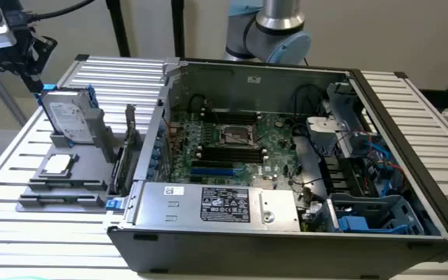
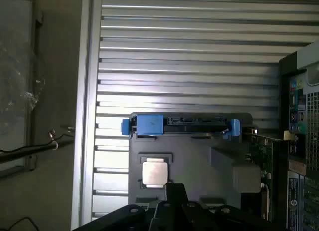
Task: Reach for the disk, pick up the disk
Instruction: 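Reach for the disk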
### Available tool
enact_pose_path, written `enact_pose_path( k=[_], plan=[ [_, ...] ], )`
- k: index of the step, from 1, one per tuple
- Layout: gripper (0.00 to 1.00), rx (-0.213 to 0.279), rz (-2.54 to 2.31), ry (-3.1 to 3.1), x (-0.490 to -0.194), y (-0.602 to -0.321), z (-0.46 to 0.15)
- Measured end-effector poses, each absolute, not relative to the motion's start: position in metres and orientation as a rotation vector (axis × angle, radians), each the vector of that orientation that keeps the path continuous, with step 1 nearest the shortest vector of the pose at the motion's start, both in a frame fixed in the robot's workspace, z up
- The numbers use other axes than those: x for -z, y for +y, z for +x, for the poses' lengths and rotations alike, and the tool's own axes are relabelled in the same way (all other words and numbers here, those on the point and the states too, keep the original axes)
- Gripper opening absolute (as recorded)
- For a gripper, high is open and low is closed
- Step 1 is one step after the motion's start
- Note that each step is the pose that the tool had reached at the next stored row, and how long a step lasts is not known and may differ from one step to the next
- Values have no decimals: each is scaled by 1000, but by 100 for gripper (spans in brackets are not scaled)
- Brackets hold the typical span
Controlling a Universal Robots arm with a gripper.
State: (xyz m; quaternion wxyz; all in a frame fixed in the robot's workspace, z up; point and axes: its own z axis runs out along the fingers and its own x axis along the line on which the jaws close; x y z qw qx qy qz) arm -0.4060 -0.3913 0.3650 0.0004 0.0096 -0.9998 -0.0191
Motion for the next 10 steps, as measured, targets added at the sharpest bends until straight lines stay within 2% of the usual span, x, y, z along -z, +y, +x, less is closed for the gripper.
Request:
enact_pose_path(
  k=[10],
  plan=[
    [11,60,30,-3140,-365,-391,-406]
  ],
)
